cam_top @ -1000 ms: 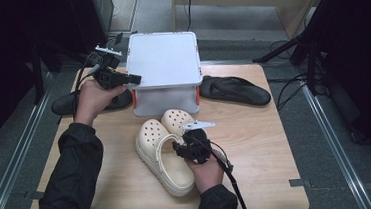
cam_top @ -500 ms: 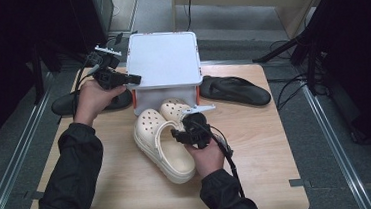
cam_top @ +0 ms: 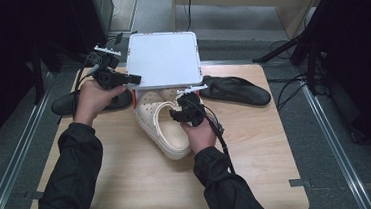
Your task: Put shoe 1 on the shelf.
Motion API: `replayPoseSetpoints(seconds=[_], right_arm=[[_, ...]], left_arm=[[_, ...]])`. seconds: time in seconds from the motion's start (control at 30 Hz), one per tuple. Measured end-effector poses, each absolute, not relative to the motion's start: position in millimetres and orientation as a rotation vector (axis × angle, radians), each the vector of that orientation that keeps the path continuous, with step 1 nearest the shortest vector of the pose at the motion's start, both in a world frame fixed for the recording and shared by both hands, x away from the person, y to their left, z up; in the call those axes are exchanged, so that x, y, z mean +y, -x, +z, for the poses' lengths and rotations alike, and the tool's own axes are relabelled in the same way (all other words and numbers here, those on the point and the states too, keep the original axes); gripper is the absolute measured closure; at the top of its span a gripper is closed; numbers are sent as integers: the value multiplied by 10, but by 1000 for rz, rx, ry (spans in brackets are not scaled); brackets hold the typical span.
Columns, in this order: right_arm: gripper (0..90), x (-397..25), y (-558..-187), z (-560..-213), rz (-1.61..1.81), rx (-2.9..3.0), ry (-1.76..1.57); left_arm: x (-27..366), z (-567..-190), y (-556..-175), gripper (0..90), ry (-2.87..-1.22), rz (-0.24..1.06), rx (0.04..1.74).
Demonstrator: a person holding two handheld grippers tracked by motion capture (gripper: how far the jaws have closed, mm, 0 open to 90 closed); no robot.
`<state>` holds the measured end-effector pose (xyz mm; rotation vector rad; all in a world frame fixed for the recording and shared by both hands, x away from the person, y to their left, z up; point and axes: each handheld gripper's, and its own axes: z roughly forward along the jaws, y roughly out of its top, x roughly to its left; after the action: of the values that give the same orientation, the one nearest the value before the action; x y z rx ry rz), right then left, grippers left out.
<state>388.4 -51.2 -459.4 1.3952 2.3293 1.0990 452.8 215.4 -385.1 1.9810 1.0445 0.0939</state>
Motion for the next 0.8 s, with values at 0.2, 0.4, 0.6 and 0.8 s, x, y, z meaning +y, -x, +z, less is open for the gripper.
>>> replayPoseSetpoints(seconds=[0.2,0.4,0.6,0.8], right_arm=[[657,-463,-4011,-4673,1080,2287,-1425],[657,-321,-4099,-4727,1036,2219,-1429],[651,-217,-4111,-4822,1030,2161,-1468],[609,-254,-4107,-4850,1068,2173,-1478]], left_arm=[[2159,-3854,-4532,900,-1980,89,1043],[2152,-3852,-4526,900,-1980,92,1043],[2154,-3852,-4527,900,-1981,94,1042],[2154,-3851,-4525,900,-1982,95,1043]])
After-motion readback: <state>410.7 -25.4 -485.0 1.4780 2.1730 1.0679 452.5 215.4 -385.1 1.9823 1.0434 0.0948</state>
